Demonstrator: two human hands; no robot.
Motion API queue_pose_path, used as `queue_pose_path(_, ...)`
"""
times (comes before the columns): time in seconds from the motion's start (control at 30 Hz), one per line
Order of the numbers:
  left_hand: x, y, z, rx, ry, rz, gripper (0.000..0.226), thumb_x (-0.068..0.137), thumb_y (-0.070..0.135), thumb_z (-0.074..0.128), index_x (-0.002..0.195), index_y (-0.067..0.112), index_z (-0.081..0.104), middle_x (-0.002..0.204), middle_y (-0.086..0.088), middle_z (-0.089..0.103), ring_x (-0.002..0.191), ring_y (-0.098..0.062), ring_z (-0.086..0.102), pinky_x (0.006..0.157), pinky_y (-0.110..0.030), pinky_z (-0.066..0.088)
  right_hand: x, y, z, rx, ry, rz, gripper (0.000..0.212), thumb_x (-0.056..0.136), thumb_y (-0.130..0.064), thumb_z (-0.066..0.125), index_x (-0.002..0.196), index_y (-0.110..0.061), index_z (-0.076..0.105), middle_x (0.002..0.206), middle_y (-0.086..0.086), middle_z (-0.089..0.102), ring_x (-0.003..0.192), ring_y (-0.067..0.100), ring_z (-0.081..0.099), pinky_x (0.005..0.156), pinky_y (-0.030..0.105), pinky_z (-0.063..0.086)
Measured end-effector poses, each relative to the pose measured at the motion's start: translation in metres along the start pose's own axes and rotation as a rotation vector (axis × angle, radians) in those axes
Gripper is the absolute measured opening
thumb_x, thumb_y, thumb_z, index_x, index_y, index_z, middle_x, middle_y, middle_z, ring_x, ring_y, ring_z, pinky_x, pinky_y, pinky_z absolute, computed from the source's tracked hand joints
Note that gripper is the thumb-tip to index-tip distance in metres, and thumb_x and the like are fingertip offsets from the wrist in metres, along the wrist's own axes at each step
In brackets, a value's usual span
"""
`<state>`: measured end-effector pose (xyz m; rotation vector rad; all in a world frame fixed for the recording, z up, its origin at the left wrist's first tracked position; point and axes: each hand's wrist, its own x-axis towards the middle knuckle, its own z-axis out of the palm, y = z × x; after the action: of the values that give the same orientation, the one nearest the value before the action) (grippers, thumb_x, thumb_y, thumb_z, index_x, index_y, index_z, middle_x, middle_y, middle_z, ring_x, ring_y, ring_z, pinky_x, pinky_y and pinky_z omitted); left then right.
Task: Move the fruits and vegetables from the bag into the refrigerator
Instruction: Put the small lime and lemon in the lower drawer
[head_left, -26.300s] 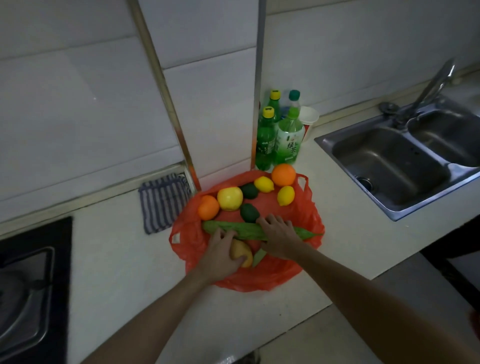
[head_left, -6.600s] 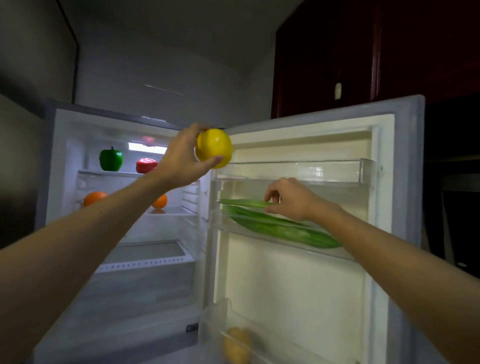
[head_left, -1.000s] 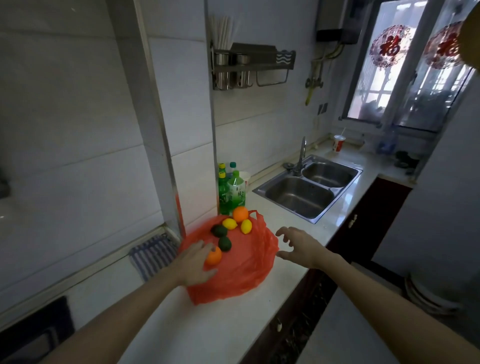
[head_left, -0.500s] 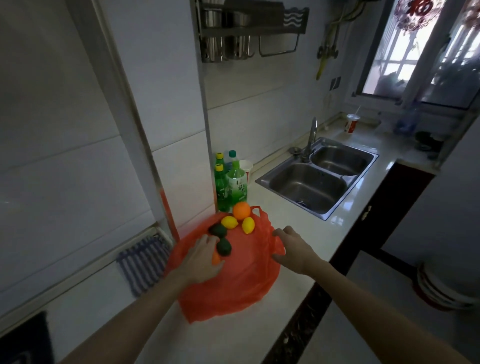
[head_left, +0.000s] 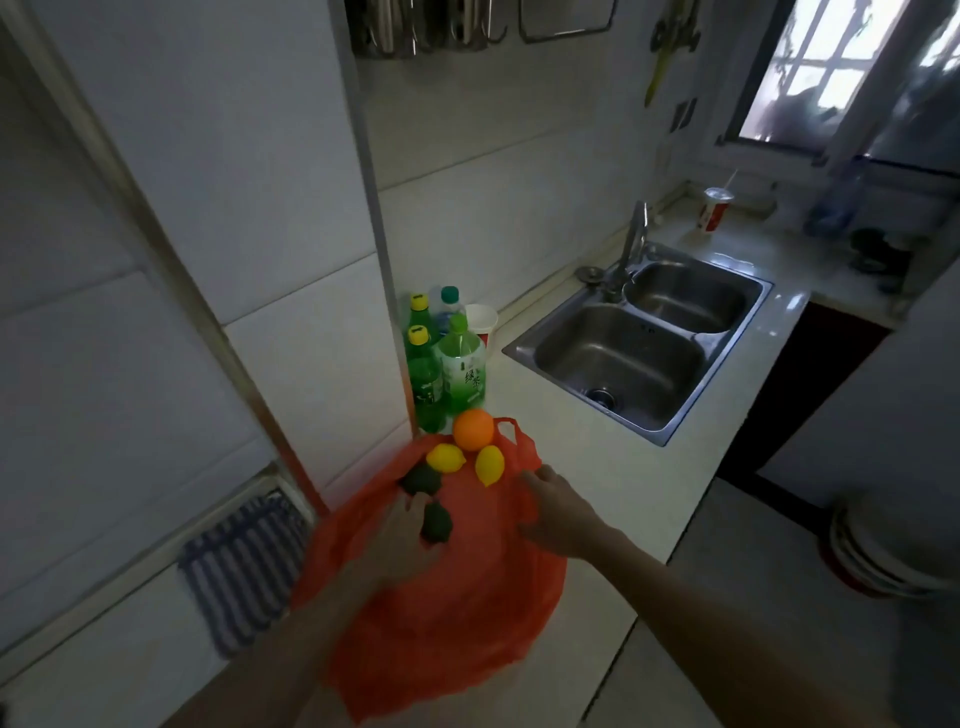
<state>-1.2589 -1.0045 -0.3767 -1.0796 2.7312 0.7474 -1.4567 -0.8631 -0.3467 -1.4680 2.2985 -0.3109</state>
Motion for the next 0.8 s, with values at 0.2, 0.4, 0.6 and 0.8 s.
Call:
queue_pose_path(0.2,0.025,-0.008,0.014,-0.032,-0.063,-0.006,0.08,0.087,0.042,0.059,0.15,0.013,0.021,0.148,-0.015,0.029,0.137,-0.031,0.031,0.112,-0.033,0.025,0.043,0.004,0.007,0.006,-0.04,-0.041,0.066,0.081,-0.028,0.068,0.139,-0.023,0.036,0.135,0.011,0.038,0.115,0.03,0.048,0.088,0.04,0.05)
queue_pose_path(0.4,0.046,-0.013,0.022,-0.101,-0.106,-0.073,0.087,0.076,0.053,0.049,0.15,0.015,0.023,0.146,-0.014,0.031,0.136,-0.03,0.033,0.112,-0.035,0.028,0.086,0.012,0.018,0.004,-0.08,-0.123,0.066,0.08,-0.03,0.07,0.137,-0.025,0.036,0.141,0.011,0.032,0.125,0.031,0.039,0.092,0.041,0.048)
queue_pose_path(0.6,0.062,-0.025,0.04,-0.166,-0.115,-0.129,0.088,0.07,0.062,0.046,0.144,0.016,0.034,0.14,-0.01,0.041,0.127,-0.024,0.041,0.107,-0.031,0.034,0.123,0.024,0.027,-0.041,-0.139,-0.16,0.075,0.08,-0.03,0.069,0.144,-0.025,0.03,0.148,0.016,0.022,0.133,0.039,0.028,0.099,0.051,0.041)
queue_pose_path(0.8,0.07,-0.023,0.048,-0.159,-0.094,-0.149,0.066,0.079,0.04,0.057,0.139,0.017,0.04,0.131,-0.009,0.047,0.12,-0.021,0.044,0.099,-0.024,0.032,0.142,0.032,0.039,-0.076,-0.17,-0.168,0.073,0.084,-0.029,0.066,0.145,-0.025,0.028,0.148,0.017,0.019,0.132,0.041,0.027,0.098,0.053,0.042)
